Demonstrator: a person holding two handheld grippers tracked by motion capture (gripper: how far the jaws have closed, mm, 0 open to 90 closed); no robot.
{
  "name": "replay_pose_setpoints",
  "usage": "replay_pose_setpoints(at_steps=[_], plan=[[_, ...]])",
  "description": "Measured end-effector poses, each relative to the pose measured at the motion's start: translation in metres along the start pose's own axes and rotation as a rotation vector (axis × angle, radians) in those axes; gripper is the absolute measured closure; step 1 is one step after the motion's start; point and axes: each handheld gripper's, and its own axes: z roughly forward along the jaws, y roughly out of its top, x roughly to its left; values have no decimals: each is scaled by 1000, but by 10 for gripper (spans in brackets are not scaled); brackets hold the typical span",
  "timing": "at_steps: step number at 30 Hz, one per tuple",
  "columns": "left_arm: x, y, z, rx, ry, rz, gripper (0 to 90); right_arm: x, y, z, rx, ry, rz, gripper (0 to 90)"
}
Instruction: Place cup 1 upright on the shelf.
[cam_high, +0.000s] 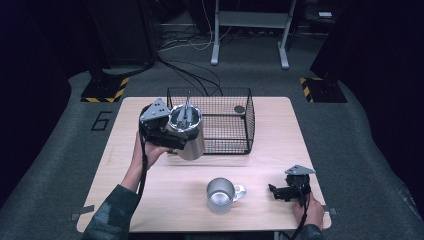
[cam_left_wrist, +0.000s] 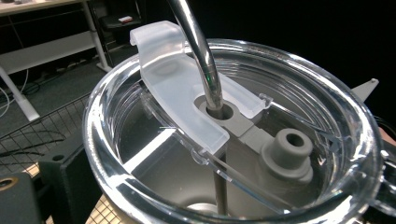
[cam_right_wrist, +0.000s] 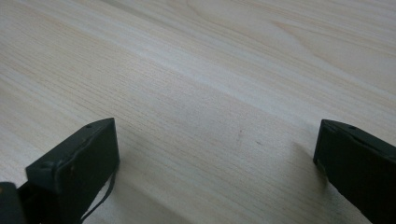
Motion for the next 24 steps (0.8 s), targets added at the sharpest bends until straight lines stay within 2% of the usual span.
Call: replay_pose_setpoints(at_steps=[7,8,16,24], plan=[[6,4,5,-1,14,-4,40,0,0,0,-1,0,0,0],[8,6,7,-5,29,-5,40,0,0,0,0,0,0,0],[18,12,15,-3,56,-9,40,0,0,0,0,-1,0,0],[24,15,22,5,71,-11,40,0,0,0,-1,0,0,0]])
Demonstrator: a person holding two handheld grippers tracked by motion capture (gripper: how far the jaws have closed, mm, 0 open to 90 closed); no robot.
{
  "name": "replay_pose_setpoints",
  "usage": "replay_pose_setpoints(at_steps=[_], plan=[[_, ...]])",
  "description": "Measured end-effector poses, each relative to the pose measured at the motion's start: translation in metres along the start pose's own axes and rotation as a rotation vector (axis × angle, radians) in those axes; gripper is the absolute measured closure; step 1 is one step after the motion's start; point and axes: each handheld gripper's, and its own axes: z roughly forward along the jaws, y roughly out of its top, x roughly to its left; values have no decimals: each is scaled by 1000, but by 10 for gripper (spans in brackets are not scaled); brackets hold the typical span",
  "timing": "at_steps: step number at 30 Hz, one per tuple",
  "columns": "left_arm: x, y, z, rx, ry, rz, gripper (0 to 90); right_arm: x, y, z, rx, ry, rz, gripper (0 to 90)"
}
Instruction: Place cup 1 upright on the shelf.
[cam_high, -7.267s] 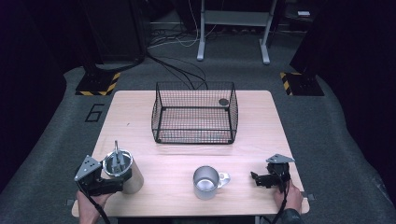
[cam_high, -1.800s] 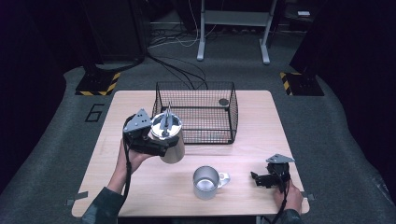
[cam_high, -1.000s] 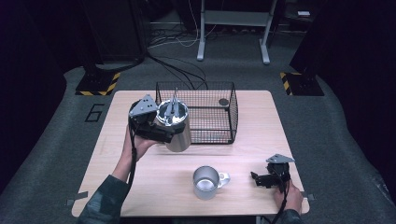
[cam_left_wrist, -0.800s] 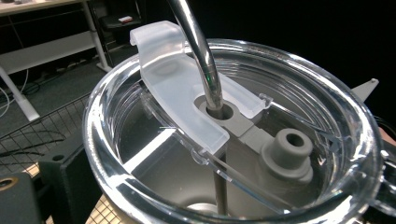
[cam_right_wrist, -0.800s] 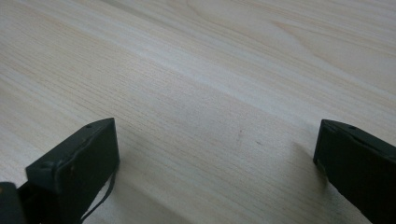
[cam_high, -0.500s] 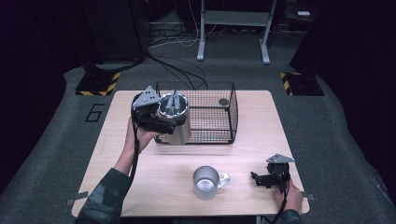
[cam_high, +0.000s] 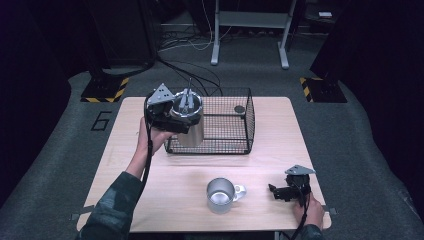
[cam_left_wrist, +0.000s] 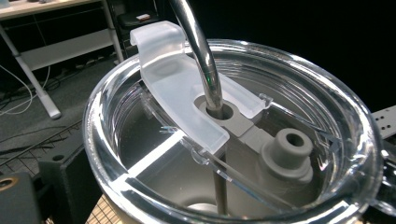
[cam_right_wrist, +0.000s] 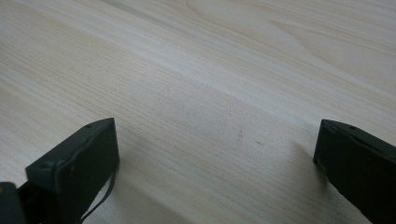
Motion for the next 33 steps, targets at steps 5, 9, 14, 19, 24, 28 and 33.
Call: replay_pose_setpoints(at_steps=[5,9,14,19,24,28,33], plan=[[5,2,7,5,12,-1,40,0,0,0,1,1,0,0],[9,4,12,5,30,-2,40,0,0,0,0,1,0,0],[14,6,19,13,49,-5,40,0,0,0,0,0,0,0],[20,6,25,24,62,-4,40,0,0,0,0,0,0,0],[27,4,31,27,69,-11,40,0,0,0,0,1,0,0],[31,2,37,36,65,-9,40,0,0,0,0,1,0,0],[34,0,44,43,79,-19,40,0,0,0,0,0,0,0]])
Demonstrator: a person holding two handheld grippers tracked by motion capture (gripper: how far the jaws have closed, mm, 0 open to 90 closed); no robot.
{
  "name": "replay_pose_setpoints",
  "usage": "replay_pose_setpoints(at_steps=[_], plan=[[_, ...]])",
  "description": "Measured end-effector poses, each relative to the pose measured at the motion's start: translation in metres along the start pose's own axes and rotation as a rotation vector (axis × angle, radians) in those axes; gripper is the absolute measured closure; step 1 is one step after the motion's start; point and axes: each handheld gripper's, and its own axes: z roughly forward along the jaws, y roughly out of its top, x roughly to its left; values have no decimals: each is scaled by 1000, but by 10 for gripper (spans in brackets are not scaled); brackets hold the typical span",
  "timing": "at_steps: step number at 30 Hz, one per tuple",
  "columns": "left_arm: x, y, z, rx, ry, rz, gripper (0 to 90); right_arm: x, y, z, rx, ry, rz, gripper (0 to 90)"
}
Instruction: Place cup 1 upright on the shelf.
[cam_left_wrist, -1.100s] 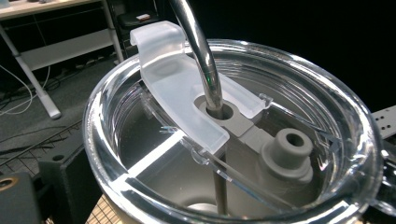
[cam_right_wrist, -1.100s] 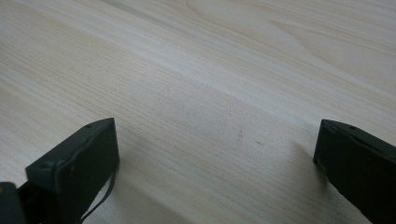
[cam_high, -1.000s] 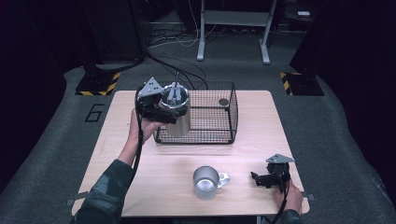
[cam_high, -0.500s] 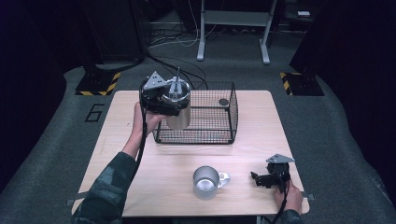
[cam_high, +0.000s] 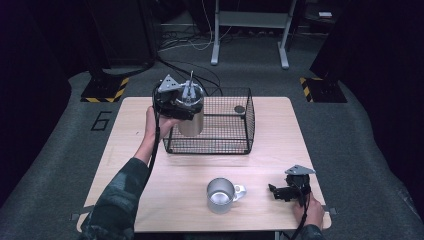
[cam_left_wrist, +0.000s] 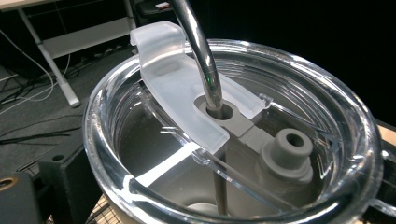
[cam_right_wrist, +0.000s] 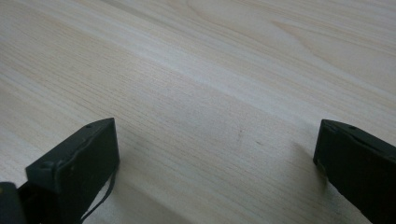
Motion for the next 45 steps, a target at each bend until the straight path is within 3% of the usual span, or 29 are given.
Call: replay_pose_setpoints(at_steps=[23,45], plan=[[11,-17,37,38,75,-51,40,0,0,0,0,0,1,0],[12,-43,66,81,103,-108,40,1,0,0,-2,5,11,0]])
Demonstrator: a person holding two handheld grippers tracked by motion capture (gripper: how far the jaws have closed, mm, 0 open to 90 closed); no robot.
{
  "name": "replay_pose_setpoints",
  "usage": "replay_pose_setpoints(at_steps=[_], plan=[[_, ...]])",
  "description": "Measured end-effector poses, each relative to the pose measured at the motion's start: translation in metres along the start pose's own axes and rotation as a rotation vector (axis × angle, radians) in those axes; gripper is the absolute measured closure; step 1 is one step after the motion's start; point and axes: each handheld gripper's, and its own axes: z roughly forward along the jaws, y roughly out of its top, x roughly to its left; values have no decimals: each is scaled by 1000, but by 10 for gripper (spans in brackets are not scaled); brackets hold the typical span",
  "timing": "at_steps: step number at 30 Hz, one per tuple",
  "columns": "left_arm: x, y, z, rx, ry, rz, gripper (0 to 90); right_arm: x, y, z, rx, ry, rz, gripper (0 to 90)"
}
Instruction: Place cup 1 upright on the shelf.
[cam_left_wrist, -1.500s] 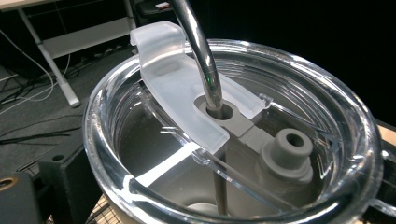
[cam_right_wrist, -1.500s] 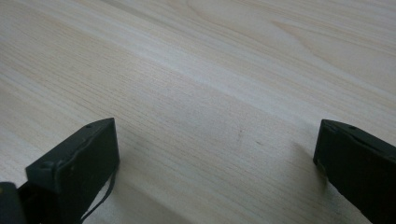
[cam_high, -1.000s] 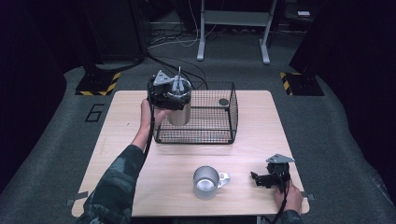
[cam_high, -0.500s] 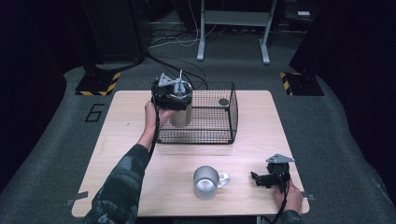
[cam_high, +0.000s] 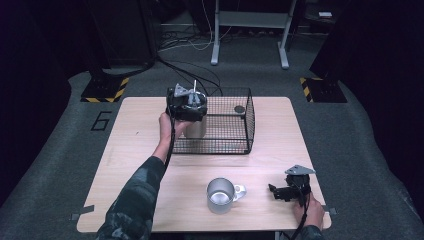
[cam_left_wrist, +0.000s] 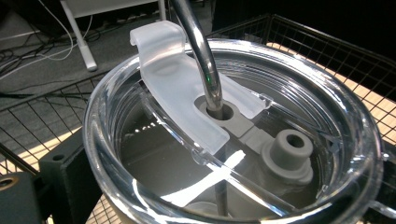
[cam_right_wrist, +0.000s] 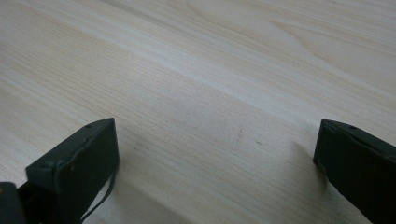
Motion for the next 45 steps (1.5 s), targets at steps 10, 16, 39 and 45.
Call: replay_pose_setpoints(at_steps=[10,16,39,45], plan=[[-2,-7,8,6,30,2,40,-1,0,0,2,-5,-11,0],[-2,-11,12,18,38,-5,39,0,0,0,-1,-6,-2,0],[-1,-29,26,43,58,-47,39,-1,0,0,1,-5,-11,0],[-2,-31,25,42,56,-39,38,-1,0,0,1,-6,-12,0]])
